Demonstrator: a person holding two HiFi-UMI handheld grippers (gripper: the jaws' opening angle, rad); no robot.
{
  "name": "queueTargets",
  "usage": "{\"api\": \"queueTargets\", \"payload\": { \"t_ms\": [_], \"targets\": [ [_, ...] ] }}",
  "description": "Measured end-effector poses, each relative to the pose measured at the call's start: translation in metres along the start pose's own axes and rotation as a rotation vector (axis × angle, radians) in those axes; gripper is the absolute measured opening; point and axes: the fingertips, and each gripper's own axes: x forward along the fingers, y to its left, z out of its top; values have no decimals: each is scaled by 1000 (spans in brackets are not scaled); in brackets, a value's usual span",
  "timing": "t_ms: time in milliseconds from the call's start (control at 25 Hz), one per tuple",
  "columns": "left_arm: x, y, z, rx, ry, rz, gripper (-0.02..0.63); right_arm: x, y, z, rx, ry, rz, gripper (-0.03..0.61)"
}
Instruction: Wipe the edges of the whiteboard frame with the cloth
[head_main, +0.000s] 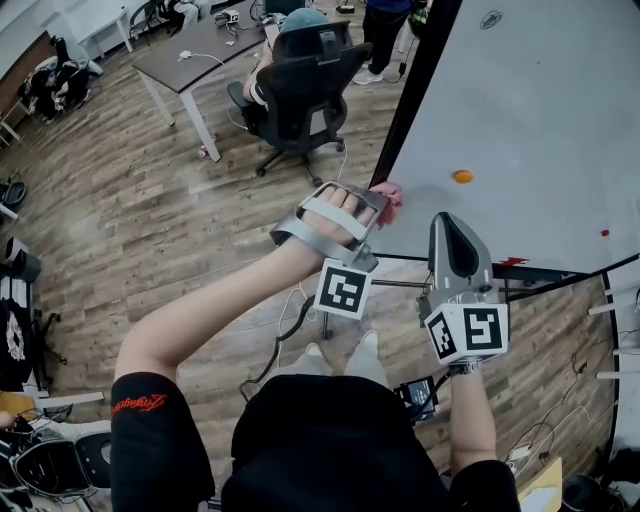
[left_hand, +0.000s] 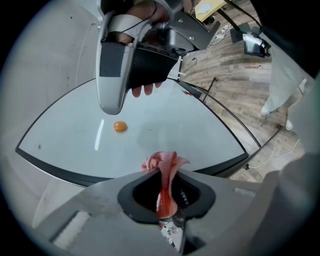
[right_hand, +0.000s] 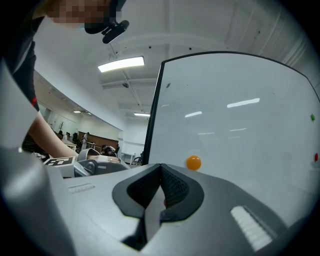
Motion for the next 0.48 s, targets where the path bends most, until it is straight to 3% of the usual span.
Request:
{"api": "queueTargets", "payload": {
  "t_ms": [480],
  "targets": [
    [5, -19, 2, -3, -4, -17, 46, -6, -2, -14, 4, 25, -20, 2]
  ]
}}
